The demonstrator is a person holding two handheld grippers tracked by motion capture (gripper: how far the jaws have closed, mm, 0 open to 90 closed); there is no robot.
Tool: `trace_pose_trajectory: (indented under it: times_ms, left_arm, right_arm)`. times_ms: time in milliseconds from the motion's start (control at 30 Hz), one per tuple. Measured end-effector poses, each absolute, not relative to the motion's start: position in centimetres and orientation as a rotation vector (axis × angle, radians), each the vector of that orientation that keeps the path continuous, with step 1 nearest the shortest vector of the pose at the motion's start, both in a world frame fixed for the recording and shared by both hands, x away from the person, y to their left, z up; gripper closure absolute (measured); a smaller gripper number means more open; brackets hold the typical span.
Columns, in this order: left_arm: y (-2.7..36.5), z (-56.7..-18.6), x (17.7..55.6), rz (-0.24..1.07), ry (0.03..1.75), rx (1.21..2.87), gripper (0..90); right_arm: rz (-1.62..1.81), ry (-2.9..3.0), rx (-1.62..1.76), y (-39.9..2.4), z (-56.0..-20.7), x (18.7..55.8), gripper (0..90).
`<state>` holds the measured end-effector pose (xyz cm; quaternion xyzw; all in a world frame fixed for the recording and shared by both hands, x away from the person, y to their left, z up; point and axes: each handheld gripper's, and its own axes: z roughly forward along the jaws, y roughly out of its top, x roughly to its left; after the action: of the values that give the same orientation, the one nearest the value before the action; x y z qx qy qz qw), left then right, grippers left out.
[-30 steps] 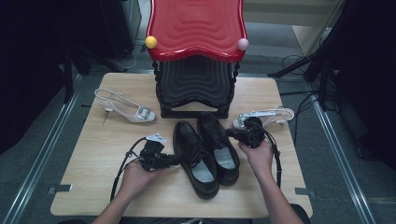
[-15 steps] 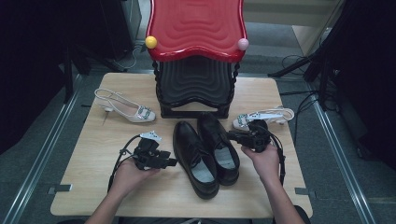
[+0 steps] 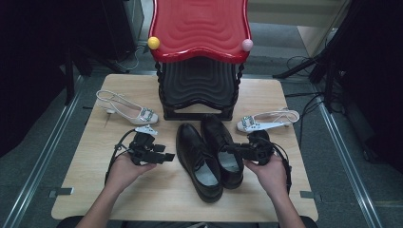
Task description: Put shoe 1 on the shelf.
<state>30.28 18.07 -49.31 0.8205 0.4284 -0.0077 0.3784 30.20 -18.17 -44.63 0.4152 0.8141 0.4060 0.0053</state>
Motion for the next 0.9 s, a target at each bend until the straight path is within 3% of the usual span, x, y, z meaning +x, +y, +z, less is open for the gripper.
trace_pose_trajectory:
  times_ms: [733, 900]
  left_arm:
    - [18.4, -48.9, 31.5, 0.042, 1.061, 2.13, 38.3]
    - [18.7, -48.9, 31.9, 0.033, 1.067, 2.122, 38.4]
  right_arm:
    - [1.135, 2.697, 1.259, -14.6, -46.0, 28.1, 61.5]
    - [1.039, 2.715, 1.251, -13.6, -46.1, 28.8, 62.2]
